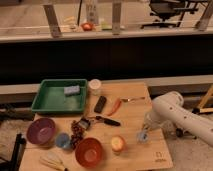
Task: Wipe table surface with towel
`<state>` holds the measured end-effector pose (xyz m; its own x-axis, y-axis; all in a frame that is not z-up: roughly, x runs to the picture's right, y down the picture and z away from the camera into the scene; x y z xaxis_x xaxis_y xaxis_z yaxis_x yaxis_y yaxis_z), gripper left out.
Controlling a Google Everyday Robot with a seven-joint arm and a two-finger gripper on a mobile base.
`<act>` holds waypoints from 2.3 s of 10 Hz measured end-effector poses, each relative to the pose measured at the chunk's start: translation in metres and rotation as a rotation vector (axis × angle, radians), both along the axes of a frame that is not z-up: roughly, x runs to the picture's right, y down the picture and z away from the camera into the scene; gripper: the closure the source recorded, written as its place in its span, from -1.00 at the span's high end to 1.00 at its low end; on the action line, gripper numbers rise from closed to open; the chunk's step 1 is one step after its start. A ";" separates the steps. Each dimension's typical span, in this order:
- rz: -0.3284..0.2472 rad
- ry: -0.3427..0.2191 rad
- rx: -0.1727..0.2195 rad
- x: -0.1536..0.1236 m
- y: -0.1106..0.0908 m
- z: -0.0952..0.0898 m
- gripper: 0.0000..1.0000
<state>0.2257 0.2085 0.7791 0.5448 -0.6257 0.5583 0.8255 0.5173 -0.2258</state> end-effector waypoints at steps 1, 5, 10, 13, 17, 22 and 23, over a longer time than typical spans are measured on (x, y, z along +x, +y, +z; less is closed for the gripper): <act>-0.011 -0.027 0.008 -0.007 0.000 -0.005 -1.00; -0.055 -0.113 -0.026 -0.025 0.032 -0.030 -1.00; -0.032 -0.021 -0.075 0.024 0.050 -0.031 -1.00; -0.008 0.080 -0.061 0.056 0.034 -0.010 -1.00; -0.017 0.042 0.002 0.013 0.005 0.012 -1.00; -0.086 -0.136 0.011 -0.036 0.024 -0.011 -1.00; -0.096 -0.155 -0.011 -0.036 0.035 -0.015 -1.00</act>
